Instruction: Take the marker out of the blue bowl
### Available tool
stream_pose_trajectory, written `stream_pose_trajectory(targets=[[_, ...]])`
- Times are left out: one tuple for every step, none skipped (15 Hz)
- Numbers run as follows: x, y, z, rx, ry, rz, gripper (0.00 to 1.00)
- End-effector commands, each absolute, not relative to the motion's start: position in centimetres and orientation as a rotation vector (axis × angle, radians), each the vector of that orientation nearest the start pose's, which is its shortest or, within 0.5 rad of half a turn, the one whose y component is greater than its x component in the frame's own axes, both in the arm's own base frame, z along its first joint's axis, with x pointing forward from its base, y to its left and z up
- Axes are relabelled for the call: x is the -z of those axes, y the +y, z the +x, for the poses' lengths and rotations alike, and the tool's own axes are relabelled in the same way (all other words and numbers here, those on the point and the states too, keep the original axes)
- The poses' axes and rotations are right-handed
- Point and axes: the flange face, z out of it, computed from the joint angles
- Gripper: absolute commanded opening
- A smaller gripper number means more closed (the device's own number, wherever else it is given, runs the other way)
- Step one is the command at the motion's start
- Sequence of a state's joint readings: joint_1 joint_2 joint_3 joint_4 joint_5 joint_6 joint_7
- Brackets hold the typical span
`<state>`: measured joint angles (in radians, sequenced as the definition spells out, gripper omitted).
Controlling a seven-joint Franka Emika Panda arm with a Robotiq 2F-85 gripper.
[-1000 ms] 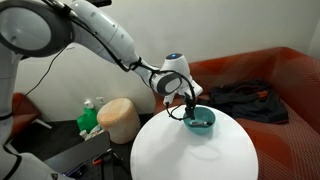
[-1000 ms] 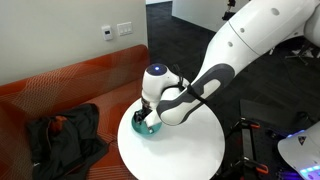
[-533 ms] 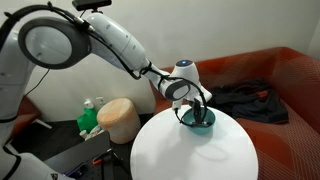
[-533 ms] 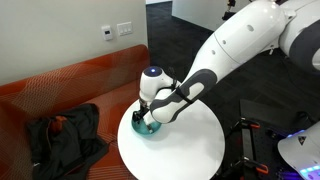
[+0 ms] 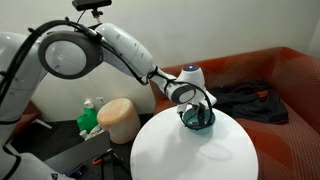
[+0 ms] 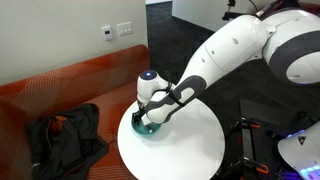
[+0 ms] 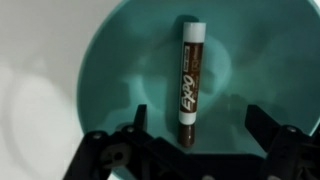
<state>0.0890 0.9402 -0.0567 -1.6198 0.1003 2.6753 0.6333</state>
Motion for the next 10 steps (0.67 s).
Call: stream_pose_trajectory(targets=[[-7.68, 2.14, 69.29, 0.131, 0.989, -2.935, 0.98], [-7.49, 2.11, 69.34, 0.125, 0.988, -2.936, 0.88], [-7.35, 2.09, 69.40, 0.120, 0.989, -2.938, 0.82], [-7.21, 2.07, 69.44, 0.115, 0.990, -2.940, 0.70], [-7.09, 2.02, 69.47, 0.110, 0.990, -2.942, 0.63], [-7.00, 2.04, 69.49, 0.109, 0.990, -2.944, 0.56], [-6.95, 2.02, 69.55, 0.109, 0.990, -2.944, 0.47], [-6.90, 1.99, 69.62, 0.111, 0.991, -2.944, 0.40], [-6.86, 1.96, 69.67, 0.111, 0.991, -2.945, 0.31], [-6.85, 1.95, 69.72, 0.112, 0.992, -2.945, 0.25]])
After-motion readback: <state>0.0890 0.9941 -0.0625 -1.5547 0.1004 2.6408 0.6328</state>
